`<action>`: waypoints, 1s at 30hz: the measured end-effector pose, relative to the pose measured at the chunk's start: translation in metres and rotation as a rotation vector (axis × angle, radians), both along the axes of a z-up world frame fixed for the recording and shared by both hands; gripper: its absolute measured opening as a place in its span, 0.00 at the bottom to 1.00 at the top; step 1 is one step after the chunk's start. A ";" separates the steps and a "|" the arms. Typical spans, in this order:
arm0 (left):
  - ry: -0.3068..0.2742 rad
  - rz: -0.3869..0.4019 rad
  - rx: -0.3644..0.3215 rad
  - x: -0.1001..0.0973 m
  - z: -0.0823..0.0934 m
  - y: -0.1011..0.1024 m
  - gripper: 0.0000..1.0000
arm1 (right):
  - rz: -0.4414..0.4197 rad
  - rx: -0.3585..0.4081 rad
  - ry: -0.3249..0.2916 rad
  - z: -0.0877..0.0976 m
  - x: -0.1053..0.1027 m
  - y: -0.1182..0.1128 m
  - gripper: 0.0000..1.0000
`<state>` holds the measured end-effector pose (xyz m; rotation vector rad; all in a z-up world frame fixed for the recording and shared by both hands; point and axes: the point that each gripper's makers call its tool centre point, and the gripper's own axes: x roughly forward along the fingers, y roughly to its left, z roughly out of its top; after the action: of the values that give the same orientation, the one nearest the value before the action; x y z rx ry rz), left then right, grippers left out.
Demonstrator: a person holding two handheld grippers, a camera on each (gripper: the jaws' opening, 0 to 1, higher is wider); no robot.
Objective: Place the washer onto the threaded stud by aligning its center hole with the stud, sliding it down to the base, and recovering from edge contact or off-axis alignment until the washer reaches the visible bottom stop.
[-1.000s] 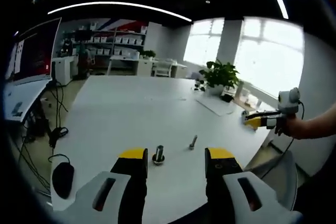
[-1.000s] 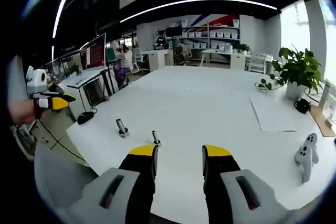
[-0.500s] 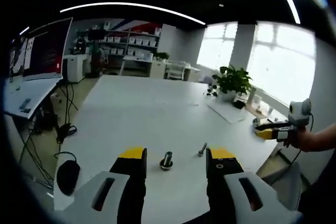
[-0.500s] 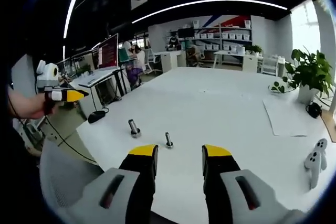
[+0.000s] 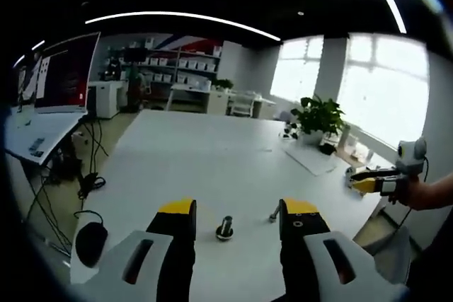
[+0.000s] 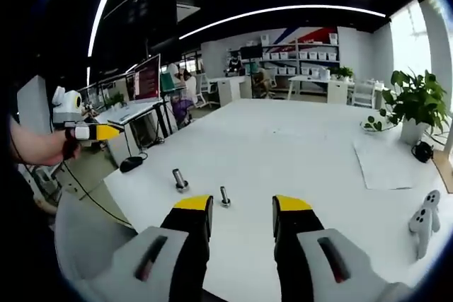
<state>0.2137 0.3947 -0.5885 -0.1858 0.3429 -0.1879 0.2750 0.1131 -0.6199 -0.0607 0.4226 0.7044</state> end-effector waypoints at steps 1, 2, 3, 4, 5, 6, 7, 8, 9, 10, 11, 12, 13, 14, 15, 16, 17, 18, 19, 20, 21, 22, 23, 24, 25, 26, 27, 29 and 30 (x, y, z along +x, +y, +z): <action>-0.008 0.010 -0.001 0.001 0.002 0.002 0.46 | 0.001 -0.005 -0.011 0.001 0.000 0.000 0.36; -0.009 0.018 0.001 0.001 0.002 0.003 0.46 | 0.001 -0.006 -0.014 0.001 -0.001 -0.001 0.36; -0.011 0.026 -0.001 0.001 0.003 0.004 0.46 | 0.000 -0.006 -0.014 0.001 -0.001 -0.002 0.36; -0.015 0.029 -0.004 0.002 0.004 0.005 0.45 | -0.001 -0.002 -0.012 0.001 -0.002 -0.003 0.36; -0.017 0.033 -0.004 0.002 0.005 0.006 0.45 | -0.001 0.005 -0.011 0.002 -0.002 -0.004 0.37; -0.019 0.038 0.000 0.002 0.005 0.007 0.45 | -0.001 0.009 -0.016 0.004 -0.003 -0.006 0.37; -0.021 0.039 0.002 0.002 0.007 0.007 0.45 | -0.001 0.009 -0.017 0.004 -0.003 -0.006 0.37; -0.025 0.044 0.004 0.002 0.010 0.007 0.45 | -0.001 0.007 -0.019 0.005 -0.003 -0.008 0.37; -0.026 0.047 0.006 0.002 0.010 0.007 0.45 | -0.002 0.011 -0.021 0.005 -0.002 -0.009 0.37; -0.027 0.049 0.007 0.001 0.012 0.006 0.45 | -0.003 0.017 -0.023 0.007 -0.002 -0.010 0.37; -0.028 0.051 0.007 0.001 0.012 0.005 0.45 | -0.004 0.017 -0.025 0.008 -0.002 -0.011 0.37; -0.029 0.053 0.009 0.001 0.012 0.004 0.45 | -0.004 0.017 -0.028 0.008 -0.001 -0.013 0.37; -0.028 0.054 0.011 0.000 0.012 0.003 0.45 | -0.005 0.020 -0.030 0.009 0.000 -0.014 0.37; -0.028 0.054 0.013 0.000 0.012 0.001 0.45 | -0.007 0.025 -0.031 0.010 0.000 -0.016 0.37; -0.028 0.053 0.014 0.000 0.012 -0.001 0.45 | -0.008 0.032 -0.029 0.010 0.001 -0.018 0.37; -0.032 0.054 0.018 -0.001 0.012 -0.004 0.45 | -0.009 0.039 -0.028 0.010 0.002 -0.020 0.37; -0.033 0.054 0.018 -0.001 0.012 -0.004 0.45 | -0.008 0.039 -0.030 0.010 0.002 -0.021 0.37; -0.035 0.055 0.017 -0.002 0.013 -0.007 0.45 | -0.005 0.040 -0.034 0.011 0.002 -0.023 0.37; -0.036 0.057 0.015 -0.002 0.012 -0.008 0.45 | -0.003 0.039 -0.035 0.011 0.002 -0.024 0.37; -0.038 0.059 0.016 -0.002 0.013 -0.010 0.45 | -0.002 0.040 -0.037 0.011 0.003 -0.025 0.37; -0.040 0.060 0.017 -0.002 0.012 -0.011 0.45 | 0.000 0.043 -0.037 0.010 0.003 -0.026 0.37; -0.038 0.059 0.017 -0.002 0.012 -0.013 0.45 | 0.001 0.044 -0.037 0.010 0.003 -0.026 0.37; -0.036 0.057 0.020 -0.001 0.012 -0.015 0.45 | 0.004 0.046 -0.036 0.011 0.002 -0.026 0.37; -0.037 0.056 0.023 -0.001 0.013 -0.016 0.45 | 0.007 0.046 -0.037 0.011 0.002 -0.026 0.37; -0.040 0.053 0.024 0.000 0.015 -0.017 0.45 | 0.011 0.044 -0.038 0.010 0.002 -0.025 0.37; -0.041 0.051 0.025 0.000 0.016 -0.019 0.45 | 0.013 0.043 -0.037 0.010 0.002 -0.025 0.37; -0.043 0.050 0.027 0.000 0.018 -0.019 0.45 | 0.013 0.046 -0.035 0.010 0.001 -0.025 0.37; -0.042 0.047 0.028 0.000 0.018 -0.019 0.45 | 0.013 0.052 -0.033 0.011 0.001 -0.024 0.37; -0.037 0.047 0.029 0.000 0.018 -0.019 0.45 | 0.019 0.053 -0.033 0.011 0.001 -0.022 0.37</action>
<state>0.2138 0.3760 -0.5707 -0.1610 0.3038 -0.1399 0.2763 0.0915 -0.6089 -0.0261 0.3725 0.7317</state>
